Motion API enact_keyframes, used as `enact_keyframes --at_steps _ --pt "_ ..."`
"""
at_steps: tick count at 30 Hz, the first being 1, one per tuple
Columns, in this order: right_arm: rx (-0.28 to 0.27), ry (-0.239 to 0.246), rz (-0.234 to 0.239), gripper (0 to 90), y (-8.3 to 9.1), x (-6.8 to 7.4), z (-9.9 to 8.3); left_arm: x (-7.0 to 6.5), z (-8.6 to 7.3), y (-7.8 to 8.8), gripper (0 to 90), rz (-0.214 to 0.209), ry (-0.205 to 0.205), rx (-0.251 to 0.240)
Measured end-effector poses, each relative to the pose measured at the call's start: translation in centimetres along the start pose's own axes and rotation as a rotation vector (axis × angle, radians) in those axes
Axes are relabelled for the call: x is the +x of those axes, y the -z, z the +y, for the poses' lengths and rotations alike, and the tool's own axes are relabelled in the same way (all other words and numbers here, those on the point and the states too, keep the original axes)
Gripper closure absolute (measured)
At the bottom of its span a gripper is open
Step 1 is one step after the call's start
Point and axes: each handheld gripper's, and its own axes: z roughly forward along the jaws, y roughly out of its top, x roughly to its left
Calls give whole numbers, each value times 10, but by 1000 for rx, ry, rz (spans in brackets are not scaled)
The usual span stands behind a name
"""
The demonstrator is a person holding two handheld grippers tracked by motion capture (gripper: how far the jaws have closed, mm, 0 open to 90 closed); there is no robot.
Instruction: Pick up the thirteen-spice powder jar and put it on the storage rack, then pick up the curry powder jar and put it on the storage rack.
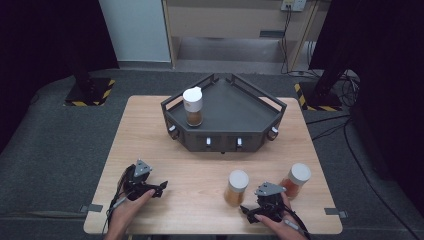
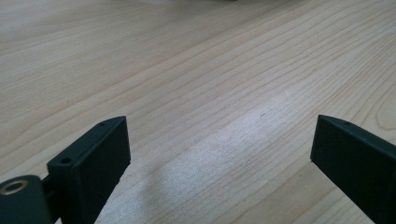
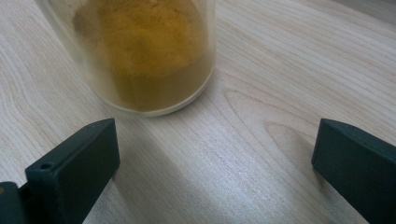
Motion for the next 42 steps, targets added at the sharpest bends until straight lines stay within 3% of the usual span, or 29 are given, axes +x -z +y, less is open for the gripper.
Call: enact_keyframes --at_steps 9,15,31,34,42 --pt "0 0 0 11 0 0 0 1 -3 -10 32 5 20 64" --pt "0 -1 0 10 0 0 0 1 -13 -12 8 11 19 33" --pt "2 -2 -1 9 0 0 0 -1 -12 -12 6 19 7 36" --pt "1 -24 -14 8 -1 4 2 -2 -12 -12 6 19 7 36" --pt "21 -14 -24 27 1 10 9 -1 -12 -12 5 16 8 36"
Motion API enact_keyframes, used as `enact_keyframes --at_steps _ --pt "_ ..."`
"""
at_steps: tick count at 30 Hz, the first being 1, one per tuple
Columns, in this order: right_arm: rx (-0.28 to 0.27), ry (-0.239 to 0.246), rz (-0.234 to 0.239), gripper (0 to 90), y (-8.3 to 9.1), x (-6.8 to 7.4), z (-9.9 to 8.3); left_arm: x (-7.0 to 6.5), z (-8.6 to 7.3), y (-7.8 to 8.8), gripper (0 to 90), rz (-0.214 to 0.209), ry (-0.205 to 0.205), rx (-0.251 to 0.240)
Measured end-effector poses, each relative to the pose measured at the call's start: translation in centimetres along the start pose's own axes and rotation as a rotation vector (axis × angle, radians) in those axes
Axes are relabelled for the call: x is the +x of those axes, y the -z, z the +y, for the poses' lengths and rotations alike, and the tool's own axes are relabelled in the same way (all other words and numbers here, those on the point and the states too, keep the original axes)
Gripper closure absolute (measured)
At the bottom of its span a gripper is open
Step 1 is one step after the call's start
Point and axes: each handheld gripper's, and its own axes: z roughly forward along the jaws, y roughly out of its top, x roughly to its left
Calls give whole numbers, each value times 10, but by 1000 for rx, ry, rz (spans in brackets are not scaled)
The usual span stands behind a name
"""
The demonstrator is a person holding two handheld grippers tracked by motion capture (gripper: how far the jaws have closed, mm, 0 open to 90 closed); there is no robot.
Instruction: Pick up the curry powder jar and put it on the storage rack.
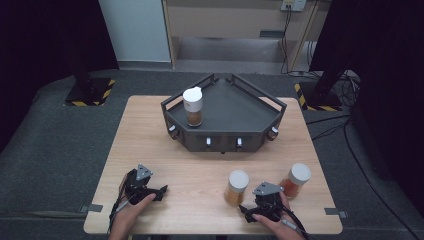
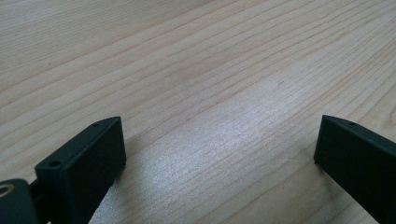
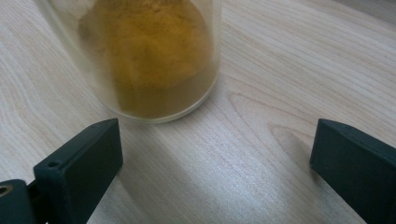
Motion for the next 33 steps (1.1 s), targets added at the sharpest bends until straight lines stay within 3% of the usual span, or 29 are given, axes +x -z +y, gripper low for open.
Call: enact_keyframes --at_steps 20,33 --pt "-53 0 12 35 34 9 15 0 0 0 5 0 0 0" --pt "-78 -3 2 36 43 13 29 0 0 0 5 2 -1 0"
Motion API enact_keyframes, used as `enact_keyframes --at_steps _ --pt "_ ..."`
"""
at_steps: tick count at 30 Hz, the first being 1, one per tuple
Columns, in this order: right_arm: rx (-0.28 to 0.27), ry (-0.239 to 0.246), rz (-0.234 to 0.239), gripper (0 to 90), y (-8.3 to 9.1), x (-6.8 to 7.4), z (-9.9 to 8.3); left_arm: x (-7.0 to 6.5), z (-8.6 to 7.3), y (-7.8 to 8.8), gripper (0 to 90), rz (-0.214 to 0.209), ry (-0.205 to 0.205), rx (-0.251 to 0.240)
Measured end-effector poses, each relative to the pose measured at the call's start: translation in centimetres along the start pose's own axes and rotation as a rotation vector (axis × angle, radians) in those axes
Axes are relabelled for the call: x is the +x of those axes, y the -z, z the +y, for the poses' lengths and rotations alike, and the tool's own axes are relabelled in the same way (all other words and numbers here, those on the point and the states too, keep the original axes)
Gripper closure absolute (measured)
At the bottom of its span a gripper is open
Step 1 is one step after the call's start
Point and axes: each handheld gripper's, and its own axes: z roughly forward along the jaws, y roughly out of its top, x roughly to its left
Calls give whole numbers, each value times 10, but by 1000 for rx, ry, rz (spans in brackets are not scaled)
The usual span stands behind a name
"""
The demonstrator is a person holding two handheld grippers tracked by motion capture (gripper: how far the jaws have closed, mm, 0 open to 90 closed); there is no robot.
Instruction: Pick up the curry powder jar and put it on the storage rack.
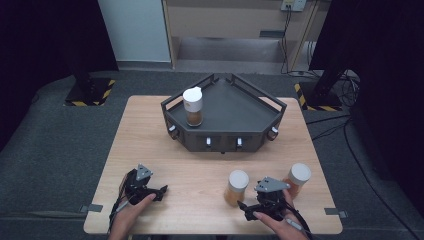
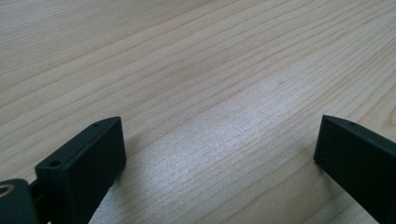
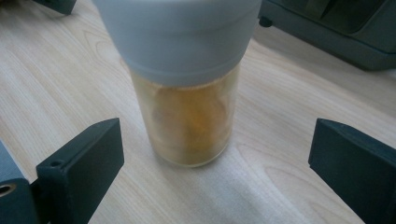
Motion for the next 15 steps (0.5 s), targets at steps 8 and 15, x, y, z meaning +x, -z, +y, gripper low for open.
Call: enact_keyframes --at_steps 8,15 --pt "-53 -47 25 40 5 -6 6 0 0 0 5 0 0 0" --pt "-67 -42 46 57 1 -4 13 0 0 0 5 0 0 0"
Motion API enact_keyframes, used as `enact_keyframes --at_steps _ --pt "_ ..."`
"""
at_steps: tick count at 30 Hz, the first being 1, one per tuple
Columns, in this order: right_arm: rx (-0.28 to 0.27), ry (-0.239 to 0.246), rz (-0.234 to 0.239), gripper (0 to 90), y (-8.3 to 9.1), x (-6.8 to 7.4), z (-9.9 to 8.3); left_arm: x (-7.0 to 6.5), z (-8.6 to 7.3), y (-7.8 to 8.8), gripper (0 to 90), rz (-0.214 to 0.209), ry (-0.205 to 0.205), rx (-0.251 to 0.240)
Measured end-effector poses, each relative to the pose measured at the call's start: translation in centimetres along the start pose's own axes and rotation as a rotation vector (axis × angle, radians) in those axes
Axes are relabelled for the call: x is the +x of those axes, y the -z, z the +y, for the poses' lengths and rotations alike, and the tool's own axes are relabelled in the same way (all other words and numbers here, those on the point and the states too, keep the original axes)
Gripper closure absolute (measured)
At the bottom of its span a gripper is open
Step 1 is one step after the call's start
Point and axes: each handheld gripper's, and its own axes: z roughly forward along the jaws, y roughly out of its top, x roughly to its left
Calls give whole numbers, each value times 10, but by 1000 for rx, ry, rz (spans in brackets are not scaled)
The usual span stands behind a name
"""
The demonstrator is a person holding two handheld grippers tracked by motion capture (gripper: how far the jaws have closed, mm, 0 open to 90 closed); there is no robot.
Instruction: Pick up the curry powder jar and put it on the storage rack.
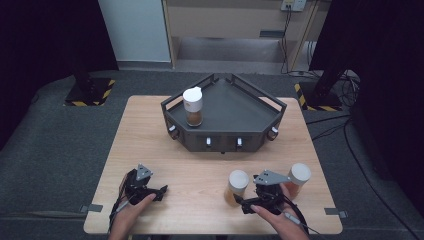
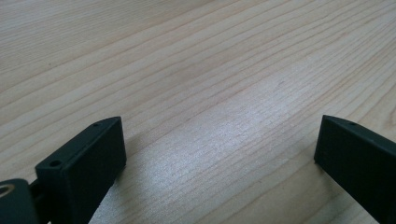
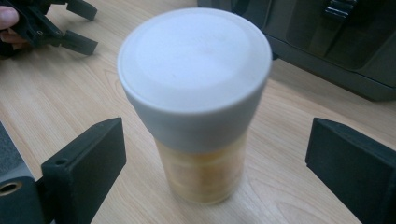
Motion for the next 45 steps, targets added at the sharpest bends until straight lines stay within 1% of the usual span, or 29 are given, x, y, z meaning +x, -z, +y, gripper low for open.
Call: enact_keyframes --at_steps 7,15,25,32,35,37,42,45 --pt "-6 17 3 81 -9 7 5 0 0 0 5 0 0 0" --pt "-13 26 -5 110 -14 8 6 0 0 0 5 0 0 0" --pt "-26 47 -8 190 -16 10 9 0 0 0 5 0 0 0" --pt "-24 65 -10 252 -17 12 10 0 0 0 5 0 0 0" --pt "-27 70 -22 307 -18 14 8 0 0 0 5 0 0 0" --pt "-19 79 -25 332 -18 14 8 0 0 0 5 0 0 0" --pt "-18 75 -28 340 -18 15 9 0 0 0 5 0 0 0" --pt "-8 70 -34 341 -17 17 12 0 0 0 5 0 0 0"
